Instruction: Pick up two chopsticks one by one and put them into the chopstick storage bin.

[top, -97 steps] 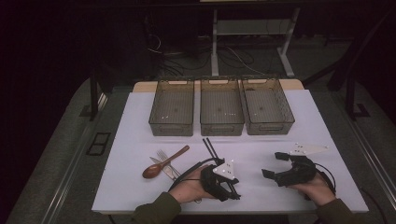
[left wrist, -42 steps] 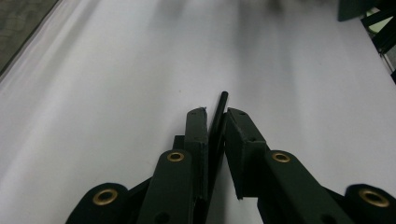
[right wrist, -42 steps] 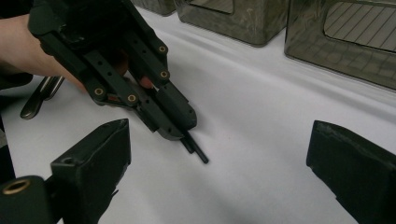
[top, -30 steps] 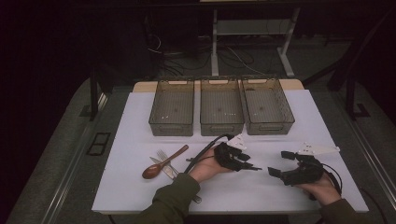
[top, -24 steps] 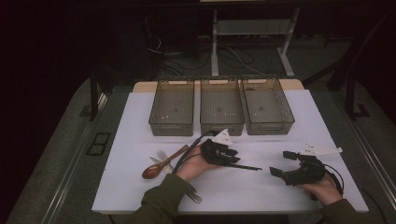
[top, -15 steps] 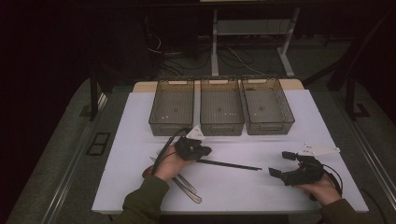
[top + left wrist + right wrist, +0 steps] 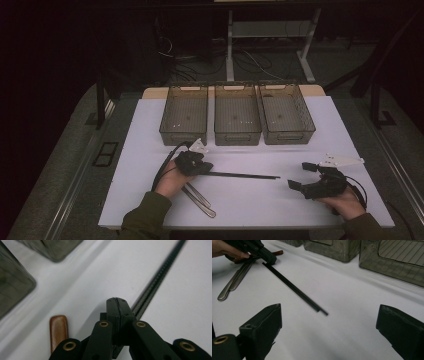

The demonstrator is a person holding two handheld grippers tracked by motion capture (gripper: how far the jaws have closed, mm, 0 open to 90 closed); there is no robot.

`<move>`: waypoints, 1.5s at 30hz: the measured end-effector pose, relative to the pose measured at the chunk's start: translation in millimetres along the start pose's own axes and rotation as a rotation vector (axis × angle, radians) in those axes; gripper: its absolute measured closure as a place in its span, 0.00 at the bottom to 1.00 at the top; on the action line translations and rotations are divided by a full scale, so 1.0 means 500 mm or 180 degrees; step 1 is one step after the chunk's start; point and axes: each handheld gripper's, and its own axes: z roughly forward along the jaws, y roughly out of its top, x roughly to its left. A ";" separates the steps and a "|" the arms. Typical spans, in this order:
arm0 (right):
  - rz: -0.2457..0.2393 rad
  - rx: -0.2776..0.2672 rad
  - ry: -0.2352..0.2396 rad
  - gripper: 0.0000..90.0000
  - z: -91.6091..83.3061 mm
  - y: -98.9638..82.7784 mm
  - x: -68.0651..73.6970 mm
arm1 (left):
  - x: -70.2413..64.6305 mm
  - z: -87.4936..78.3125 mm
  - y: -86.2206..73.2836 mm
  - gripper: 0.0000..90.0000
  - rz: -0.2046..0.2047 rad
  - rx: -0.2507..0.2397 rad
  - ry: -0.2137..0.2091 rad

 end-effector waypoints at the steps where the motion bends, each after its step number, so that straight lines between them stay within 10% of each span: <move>1: 0.0000 0.0002 0.0001 0.06 0.000 0.000 0.000 | -0.004 -0.002 -0.003 0.98 -0.0012 0.0005 -0.0018; 18: -0.0003 -0.0004 -0.0002 0.06 -0.001 0.000 0.000 | -0.041 -0.014 -0.022 0.97 -0.0009 0.0008 -0.0204; 26: 0.0015 -0.0012 0.0009 0.06 -0.002 -0.001 0.002 | -0.047 -0.023 0.002 0.83 -0.0068 -0.0391 -0.0247; 45: -0.0086 -0.0016 0.0064 0.06 0.007 -0.007 0.014 | -0.081 0.058 0.031 0.89 0.0168 -0.0359 -0.0296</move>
